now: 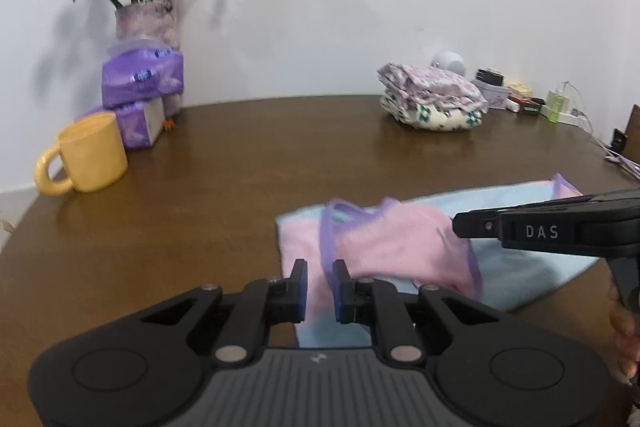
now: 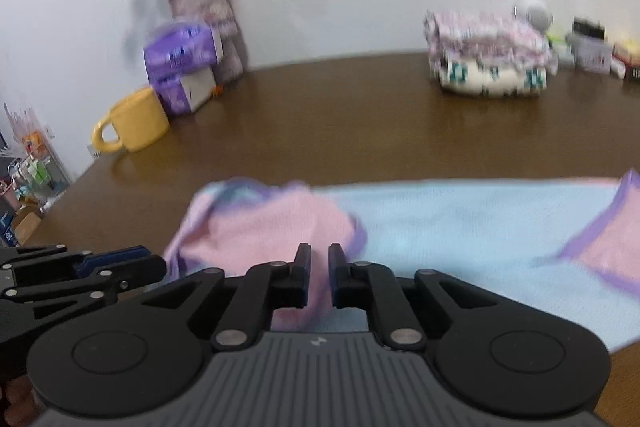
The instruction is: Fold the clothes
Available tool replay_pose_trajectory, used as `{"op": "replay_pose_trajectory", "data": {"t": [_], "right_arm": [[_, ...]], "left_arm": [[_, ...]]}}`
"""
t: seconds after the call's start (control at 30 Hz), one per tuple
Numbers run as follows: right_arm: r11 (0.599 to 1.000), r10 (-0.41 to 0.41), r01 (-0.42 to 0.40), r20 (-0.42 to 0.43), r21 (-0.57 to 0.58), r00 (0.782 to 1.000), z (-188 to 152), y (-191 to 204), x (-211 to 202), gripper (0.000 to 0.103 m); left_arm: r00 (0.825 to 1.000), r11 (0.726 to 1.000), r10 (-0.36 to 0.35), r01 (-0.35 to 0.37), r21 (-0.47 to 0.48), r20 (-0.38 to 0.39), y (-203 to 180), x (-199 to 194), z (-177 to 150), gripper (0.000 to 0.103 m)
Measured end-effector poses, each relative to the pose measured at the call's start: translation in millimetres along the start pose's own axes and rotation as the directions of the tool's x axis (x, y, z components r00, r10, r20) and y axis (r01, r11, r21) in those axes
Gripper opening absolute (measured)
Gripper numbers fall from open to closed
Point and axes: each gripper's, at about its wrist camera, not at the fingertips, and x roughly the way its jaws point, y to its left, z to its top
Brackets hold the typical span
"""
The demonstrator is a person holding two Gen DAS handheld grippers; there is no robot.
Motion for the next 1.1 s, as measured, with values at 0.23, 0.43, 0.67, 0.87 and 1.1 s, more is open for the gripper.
{"op": "replay_pose_trajectory", "data": {"t": [0.23,0.43,0.67,0.87,1.1], "right_arm": [[1.000,0.001,-0.001,0.000,0.000,1.000,0,1,0,0.010],[1.000,0.001,-0.001,0.000,0.000,1.000,0,1,0,0.010],[1.000,0.002,-0.002,0.000,-0.001,1.000,0,2,0,0.011],[1.000,0.002,-0.002,0.000,-0.001,1.000,0,2,0,0.011],[1.000,0.003,-0.003,0.001,-0.001,1.000,0,3,0,0.011]], "left_arm": [[0.996,0.999,-0.010,0.013,0.031,-0.085,-7,30,-3,0.012],[0.999,0.999,-0.027,0.028,0.029,-0.045,0,23,9,0.012],[0.996,0.998,-0.024,0.028,0.048,-0.081,4,43,18,0.012],[0.993,0.998,-0.052,0.055,0.027,-0.103,10,49,17,0.013],[0.997,0.998,-0.047,0.050,0.036,-0.064,13,55,38,0.013]]}}
